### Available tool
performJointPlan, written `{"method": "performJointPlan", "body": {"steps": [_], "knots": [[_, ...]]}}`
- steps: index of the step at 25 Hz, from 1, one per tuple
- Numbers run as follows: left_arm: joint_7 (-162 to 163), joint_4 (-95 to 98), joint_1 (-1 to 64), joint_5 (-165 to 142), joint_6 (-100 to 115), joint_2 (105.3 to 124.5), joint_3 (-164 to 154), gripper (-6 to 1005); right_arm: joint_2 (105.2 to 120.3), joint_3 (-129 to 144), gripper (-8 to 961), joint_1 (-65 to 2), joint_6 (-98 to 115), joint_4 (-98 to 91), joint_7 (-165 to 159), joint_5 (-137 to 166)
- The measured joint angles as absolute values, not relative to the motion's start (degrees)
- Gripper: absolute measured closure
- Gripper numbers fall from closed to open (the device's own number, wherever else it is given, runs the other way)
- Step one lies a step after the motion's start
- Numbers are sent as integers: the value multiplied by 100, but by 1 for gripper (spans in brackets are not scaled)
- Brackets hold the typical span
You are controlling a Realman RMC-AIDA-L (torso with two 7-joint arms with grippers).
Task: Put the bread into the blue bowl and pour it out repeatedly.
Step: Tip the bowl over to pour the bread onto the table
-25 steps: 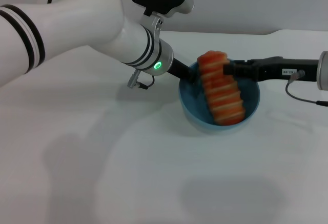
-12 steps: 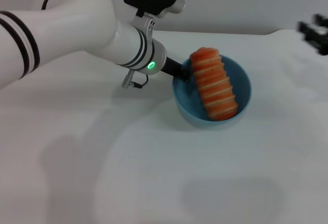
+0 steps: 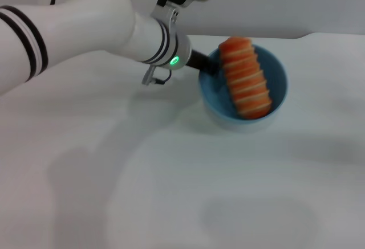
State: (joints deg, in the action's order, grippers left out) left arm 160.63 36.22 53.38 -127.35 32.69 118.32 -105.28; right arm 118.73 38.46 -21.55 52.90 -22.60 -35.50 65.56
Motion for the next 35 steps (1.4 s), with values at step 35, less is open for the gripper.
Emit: {"method": "performJointPlan", "body": {"steps": [35], "knots": [[15465, 3629, 6495, -15410, 1487, 11910, -12002, 1001, 11892, 3132, 284, -2060, 6549, -308, -1571, 3787]]}}
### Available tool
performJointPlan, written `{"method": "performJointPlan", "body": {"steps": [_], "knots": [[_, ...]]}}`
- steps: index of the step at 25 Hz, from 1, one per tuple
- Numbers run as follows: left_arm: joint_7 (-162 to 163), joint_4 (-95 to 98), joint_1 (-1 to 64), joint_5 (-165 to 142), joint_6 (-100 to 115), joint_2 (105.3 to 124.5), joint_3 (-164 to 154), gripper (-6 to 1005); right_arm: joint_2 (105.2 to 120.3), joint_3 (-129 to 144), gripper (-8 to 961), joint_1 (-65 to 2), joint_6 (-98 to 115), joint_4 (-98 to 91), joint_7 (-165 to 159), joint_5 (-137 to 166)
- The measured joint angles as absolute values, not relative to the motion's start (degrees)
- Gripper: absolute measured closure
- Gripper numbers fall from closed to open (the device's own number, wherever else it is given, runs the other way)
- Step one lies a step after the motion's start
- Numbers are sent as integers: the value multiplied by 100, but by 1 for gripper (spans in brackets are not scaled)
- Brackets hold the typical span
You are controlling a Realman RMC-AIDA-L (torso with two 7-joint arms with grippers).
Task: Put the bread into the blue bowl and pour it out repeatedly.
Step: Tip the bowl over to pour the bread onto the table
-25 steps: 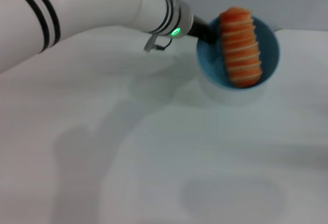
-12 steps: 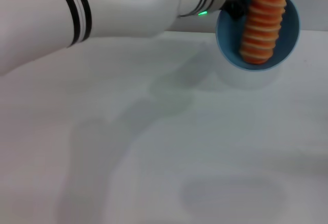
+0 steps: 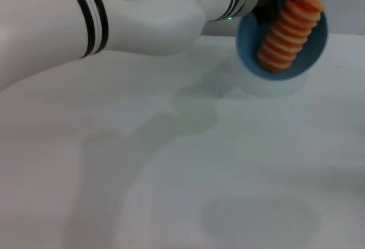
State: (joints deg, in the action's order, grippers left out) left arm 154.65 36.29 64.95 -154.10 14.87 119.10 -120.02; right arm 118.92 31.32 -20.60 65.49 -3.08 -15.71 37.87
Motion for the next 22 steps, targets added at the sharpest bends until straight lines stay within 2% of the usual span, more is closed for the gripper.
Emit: {"method": "performJointPlan", "body": {"steps": [13, 22], "knots": [[15641, 3959, 6427, -16255, 1562, 11908, -11995, 999, 11892, 3128, 285, -2101, 6503, -304, -1572, 3786], [15540, 4232, 5863, -16550, 834, 11908, -11984, 1000, 11877, 3086, 285, -2128, 6486, -332, -1561, 3787]]}}
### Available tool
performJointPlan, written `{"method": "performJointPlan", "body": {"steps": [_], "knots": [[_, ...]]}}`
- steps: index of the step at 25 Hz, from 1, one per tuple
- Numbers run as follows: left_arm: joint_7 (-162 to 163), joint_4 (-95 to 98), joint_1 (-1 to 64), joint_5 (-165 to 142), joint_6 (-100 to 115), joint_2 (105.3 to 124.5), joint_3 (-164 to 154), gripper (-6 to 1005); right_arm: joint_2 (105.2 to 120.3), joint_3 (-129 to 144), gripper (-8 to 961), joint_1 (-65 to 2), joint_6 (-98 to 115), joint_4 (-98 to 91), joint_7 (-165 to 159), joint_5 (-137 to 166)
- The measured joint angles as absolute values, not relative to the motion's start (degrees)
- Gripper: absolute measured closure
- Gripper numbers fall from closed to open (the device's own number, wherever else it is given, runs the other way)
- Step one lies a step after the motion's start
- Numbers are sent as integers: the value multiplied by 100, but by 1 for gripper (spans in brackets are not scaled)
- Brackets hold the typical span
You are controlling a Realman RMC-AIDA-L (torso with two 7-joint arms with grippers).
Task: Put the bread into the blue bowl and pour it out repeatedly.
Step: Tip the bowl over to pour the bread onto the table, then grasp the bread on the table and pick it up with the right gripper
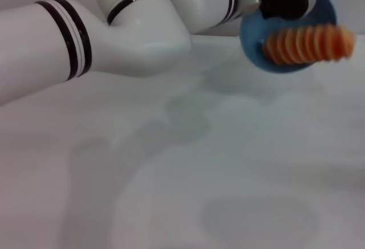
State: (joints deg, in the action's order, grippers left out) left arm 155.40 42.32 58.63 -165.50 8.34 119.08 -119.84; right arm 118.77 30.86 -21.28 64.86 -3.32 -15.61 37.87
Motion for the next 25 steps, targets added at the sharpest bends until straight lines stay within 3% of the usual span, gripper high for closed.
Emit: {"method": "performJointPlan", "body": {"steps": [11, 25], "knots": [[15630, 4277, 5679, -16469, 341, 11909, -11835, 1000, 11874, 3068, 284, -2140, 6460, -311, -1622, 3787], [16248, 3387, 5470, -14781, 794, 11869, -10130, 1000, 11846, 3959, 285, -2723, 5575, -328, -4851, 5850]]}}
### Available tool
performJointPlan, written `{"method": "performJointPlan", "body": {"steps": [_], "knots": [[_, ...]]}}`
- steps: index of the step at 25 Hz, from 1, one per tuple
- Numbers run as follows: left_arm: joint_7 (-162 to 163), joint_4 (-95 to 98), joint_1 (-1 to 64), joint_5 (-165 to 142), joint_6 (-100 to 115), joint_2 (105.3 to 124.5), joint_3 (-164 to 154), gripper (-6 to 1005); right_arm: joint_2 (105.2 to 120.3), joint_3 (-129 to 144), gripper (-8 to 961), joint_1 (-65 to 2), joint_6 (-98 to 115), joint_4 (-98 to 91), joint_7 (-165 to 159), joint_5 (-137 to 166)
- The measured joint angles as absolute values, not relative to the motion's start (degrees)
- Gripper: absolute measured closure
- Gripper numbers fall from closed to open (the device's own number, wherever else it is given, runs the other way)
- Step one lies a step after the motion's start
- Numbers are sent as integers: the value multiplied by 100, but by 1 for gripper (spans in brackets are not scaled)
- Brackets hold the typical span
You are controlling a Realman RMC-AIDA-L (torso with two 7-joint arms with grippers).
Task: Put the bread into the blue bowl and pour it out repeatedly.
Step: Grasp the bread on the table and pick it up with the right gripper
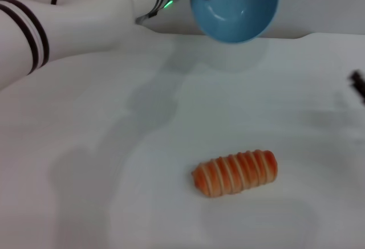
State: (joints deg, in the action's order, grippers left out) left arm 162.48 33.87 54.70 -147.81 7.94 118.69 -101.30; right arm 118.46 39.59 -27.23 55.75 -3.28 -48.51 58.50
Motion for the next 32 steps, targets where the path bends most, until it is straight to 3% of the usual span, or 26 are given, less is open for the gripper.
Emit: {"method": "performJointPlan", "body": {"steps": [9, 14, 32], "knots": [[16268, 3205, 5283, -14314, 901, 11874, -10035, 1001, 11778, 4854, 284, -3067, 5371, -1370, -9805, 9625], [16277, 3195, 5228, -14090, 903, 11877, -10062, 1001, 11765, 4857, 285, -3133, 6079, -1779, -10998, 10883], [16278, 3206, 5172, -13852, 844, 11896, -10152, 1001, 11816, 5375, 285, -3378, 6198, -1726, -11641, 11365]]}}
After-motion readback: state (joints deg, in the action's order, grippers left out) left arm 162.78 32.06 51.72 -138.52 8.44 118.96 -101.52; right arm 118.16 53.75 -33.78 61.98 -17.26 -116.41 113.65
